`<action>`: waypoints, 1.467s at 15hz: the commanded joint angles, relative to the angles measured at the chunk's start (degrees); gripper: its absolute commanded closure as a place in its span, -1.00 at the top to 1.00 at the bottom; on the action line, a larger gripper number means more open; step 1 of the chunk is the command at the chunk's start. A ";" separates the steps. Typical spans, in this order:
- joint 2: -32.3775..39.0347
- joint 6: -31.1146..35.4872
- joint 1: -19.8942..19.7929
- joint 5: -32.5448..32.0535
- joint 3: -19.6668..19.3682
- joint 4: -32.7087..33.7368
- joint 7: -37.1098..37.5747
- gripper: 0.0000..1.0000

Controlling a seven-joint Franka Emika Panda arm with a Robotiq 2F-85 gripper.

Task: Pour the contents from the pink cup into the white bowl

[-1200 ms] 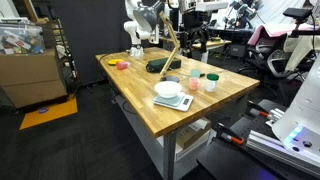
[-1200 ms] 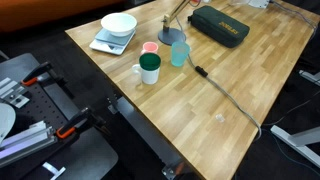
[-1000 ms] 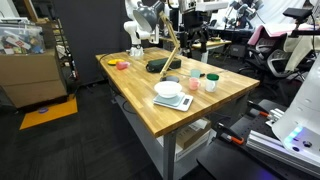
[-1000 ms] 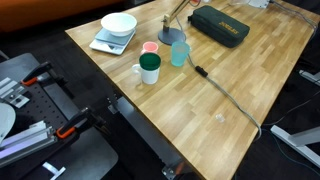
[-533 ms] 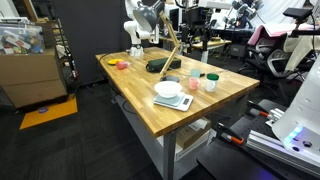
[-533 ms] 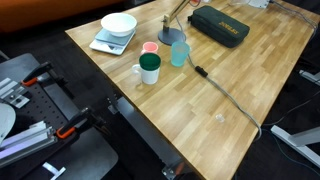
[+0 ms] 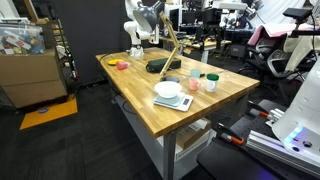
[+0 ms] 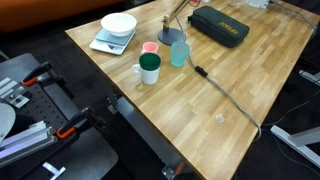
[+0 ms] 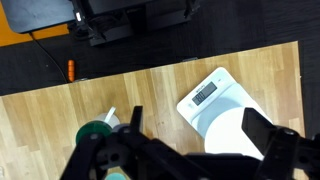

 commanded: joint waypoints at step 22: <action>15.65 17.29 -1.53 -3.39 -1.77 3.57 1.81 1.00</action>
